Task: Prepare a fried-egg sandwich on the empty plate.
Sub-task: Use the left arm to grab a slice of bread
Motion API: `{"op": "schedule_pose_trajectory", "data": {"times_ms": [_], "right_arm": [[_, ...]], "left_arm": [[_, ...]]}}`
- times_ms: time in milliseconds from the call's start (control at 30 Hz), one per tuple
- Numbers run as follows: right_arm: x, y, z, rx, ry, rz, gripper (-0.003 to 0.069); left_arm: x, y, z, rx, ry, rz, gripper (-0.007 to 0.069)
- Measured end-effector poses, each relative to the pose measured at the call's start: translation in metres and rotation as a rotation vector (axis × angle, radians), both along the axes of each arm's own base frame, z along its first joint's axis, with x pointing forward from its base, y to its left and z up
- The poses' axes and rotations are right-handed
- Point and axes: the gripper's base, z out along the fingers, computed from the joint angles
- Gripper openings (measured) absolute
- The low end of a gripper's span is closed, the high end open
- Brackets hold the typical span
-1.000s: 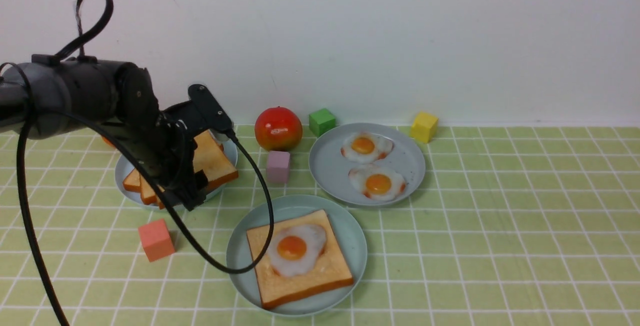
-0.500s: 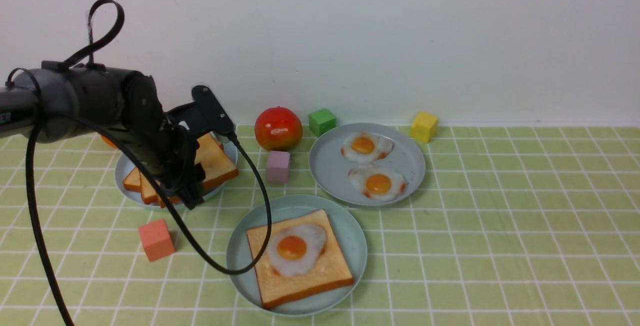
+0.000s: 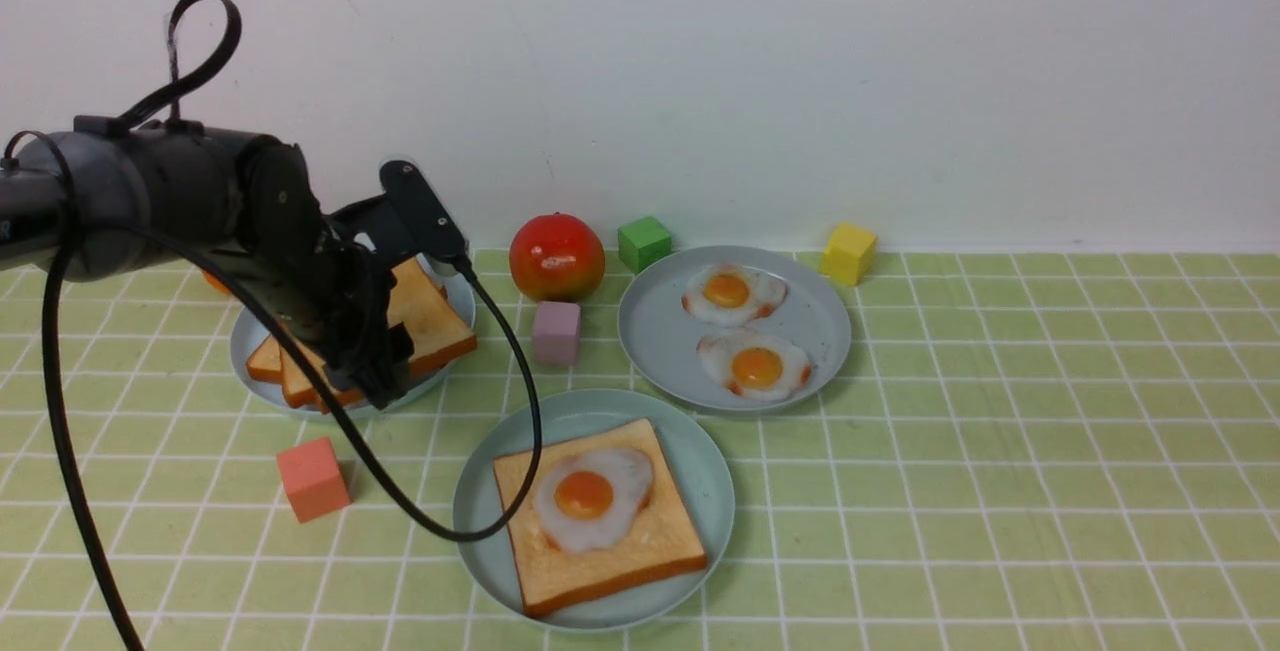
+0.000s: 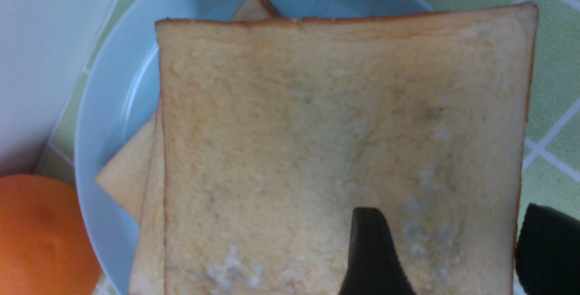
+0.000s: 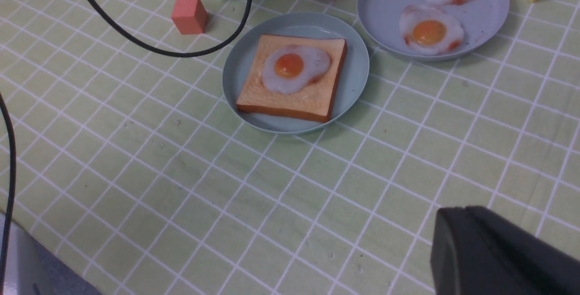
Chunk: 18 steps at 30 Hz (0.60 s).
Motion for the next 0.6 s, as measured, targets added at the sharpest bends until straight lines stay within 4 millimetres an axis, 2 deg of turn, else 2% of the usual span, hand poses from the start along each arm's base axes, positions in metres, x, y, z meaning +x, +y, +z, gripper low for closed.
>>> {"op": "schedule_pose_trajectory", "data": {"times_ms": [100, 300, 533, 600], "right_arm": [[0.0, 0.0, 0.0, 0.002, -0.003, -0.001, 0.0027], [0.0, 0.0, 0.001, 0.004, -0.007, -0.002, 0.0029], [0.0, 0.0, 0.001, 0.004, -0.006, -0.002, 0.003], [0.0, 0.0, 0.0, 0.004, -0.005, -0.001, 0.0031]], "left_arm": [[0.0, 0.0, 0.001, -0.002, -0.009, 0.0, 0.0439], [0.006, -0.001, -0.015, 0.004, 0.0, -0.003, 0.0443], [0.009, -0.001, -0.02, 0.012, -0.008, -0.009, 0.0444], [0.01, -0.001, -0.021, 0.013, -0.01, -0.01, 0.0421]]}}
